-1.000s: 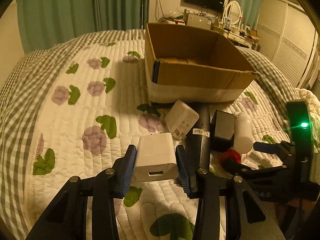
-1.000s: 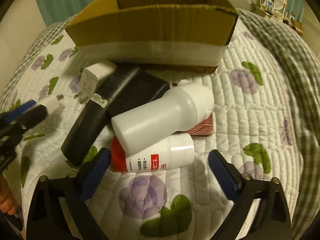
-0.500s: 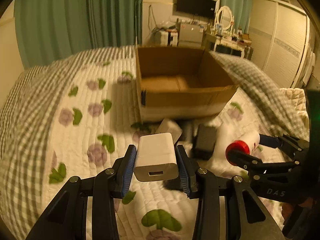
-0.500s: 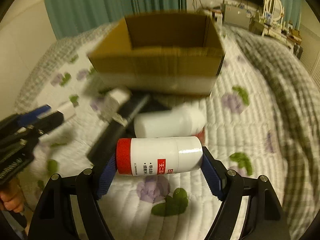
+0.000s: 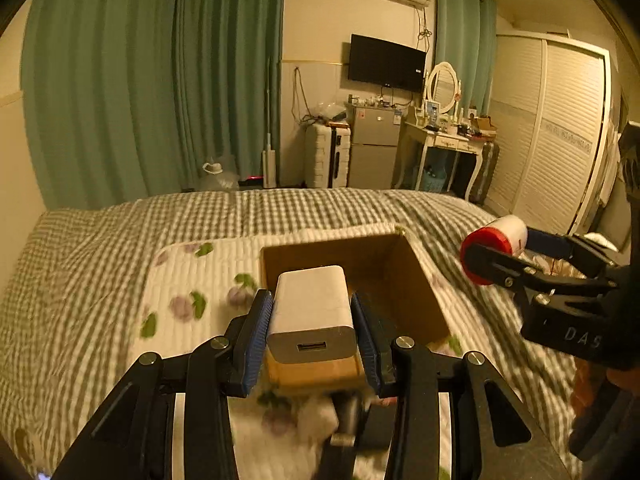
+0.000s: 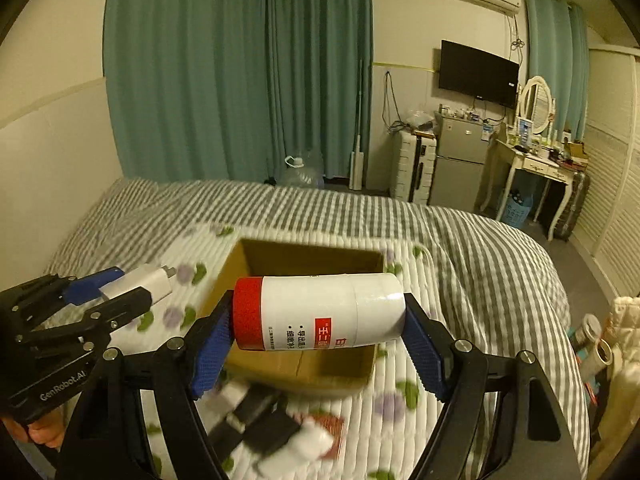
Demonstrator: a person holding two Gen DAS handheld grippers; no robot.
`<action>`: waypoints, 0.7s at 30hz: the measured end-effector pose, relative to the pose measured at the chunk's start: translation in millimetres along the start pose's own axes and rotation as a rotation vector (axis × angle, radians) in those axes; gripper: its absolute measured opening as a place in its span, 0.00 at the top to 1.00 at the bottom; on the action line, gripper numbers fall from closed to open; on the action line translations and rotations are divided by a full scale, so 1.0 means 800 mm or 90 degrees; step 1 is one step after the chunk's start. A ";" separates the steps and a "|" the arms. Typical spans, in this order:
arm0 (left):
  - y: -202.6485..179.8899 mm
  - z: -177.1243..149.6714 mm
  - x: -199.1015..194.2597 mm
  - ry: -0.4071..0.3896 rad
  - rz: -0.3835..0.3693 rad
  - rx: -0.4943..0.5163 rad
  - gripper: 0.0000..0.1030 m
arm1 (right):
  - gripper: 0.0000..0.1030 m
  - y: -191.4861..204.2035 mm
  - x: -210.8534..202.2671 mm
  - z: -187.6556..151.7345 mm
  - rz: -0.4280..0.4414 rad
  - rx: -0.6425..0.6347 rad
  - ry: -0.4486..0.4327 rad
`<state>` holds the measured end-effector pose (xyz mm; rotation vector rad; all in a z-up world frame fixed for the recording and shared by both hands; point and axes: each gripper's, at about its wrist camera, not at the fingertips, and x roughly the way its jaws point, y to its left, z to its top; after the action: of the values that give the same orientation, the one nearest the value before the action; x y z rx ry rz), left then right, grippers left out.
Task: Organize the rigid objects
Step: 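Lower the charger and bottle into the box and open both grippers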
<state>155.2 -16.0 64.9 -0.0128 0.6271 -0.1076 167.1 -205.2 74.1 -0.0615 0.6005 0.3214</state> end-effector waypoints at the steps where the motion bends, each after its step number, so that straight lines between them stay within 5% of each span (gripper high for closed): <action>1: 0.001 0.003 0.007 0.002 0.002 -0.003 0.60 | 0.24 -0.003 0.011 0.008 -0.003 -0.004 0.002; 13: 0.003 -0.016 0.167 0.079 0.008 0.011 0.60 | 0.25 -0.038 0.170 0.004 -0.004 -0.014 0.058; 21: -0.009 -0.031 0.201 0.092 0.025 0.038 0.58 | 0.24 -0.059 0.218 -0.005 0.023 0.038 0.056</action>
<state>269.1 -39.4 -48.7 0.0651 0.7673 -0.0904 315.3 -201.6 -29.5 -0.0074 0.6983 0.3372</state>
